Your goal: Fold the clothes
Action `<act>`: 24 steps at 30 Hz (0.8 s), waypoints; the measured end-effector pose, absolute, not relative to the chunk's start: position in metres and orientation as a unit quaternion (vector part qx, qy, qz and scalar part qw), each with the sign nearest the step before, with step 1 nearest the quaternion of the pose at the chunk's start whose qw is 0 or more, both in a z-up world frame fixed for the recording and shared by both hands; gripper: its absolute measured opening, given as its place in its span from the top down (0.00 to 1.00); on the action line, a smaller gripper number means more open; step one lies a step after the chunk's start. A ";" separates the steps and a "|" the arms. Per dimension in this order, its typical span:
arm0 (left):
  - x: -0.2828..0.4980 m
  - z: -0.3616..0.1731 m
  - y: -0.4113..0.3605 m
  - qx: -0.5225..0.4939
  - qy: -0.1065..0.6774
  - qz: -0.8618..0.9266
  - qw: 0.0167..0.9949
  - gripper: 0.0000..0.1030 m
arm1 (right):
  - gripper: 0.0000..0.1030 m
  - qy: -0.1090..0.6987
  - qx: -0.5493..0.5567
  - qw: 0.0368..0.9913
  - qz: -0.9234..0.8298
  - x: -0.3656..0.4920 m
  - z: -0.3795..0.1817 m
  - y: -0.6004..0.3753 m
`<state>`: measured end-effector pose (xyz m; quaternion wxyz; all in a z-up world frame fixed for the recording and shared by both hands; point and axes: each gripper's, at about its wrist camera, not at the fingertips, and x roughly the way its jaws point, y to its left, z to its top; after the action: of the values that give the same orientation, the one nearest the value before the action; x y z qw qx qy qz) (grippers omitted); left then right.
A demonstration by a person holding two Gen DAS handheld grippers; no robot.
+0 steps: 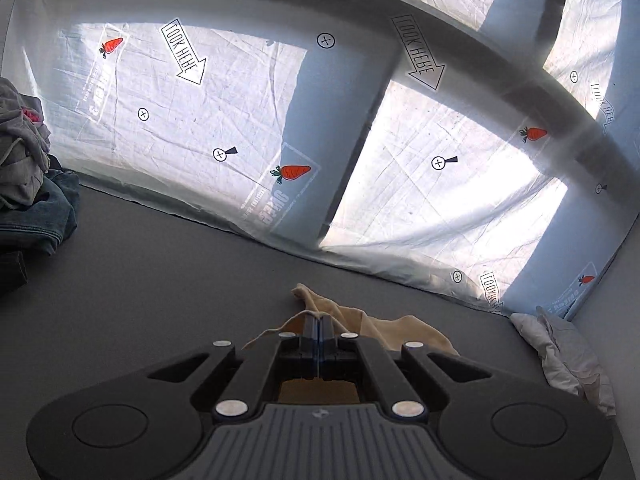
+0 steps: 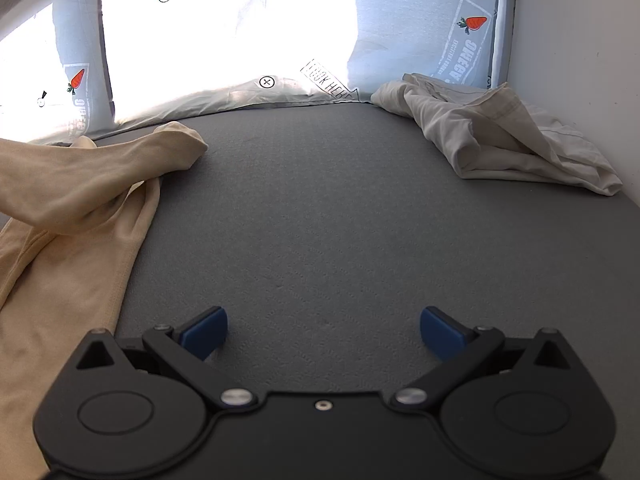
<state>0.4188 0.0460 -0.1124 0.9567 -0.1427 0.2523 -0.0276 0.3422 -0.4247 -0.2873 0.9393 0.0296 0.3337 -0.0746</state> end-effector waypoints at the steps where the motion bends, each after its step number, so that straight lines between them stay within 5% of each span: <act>1: 0.423 -0.112 0.055 -0.142 0.248 -0.021 0.958 1.00 | 0.00 0.334 0.030 0.939 -0.075 0.342 -0.287 -0.425; 12: 0.458 -0.121 0.154 -0.169 0.230 0.071 0.956 1.00 | 0.00 0.334 0.030 0.939 -0.075 0.342 -0.288 -0.425; 20: 0.456 -0.163 0.184 -0.221 0.285 0.133 0.923 0.99 | 0.00 0.334 0.031 0.939 -0.076 0.343 -0.288 -0.424; 24: 0.438 -0.195 0.176 -0.234 0.333 0.157 0.900 0.89 | 0.00 0.334 0.031 0.939 -0.076 0.343 -0.288 -0.424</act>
<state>0.4379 0.1764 -0.1947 0.8999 -0.2340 0.3331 0.1566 0.3432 -0.4244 -0.2876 0.9389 0.0307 0.3344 -0.0761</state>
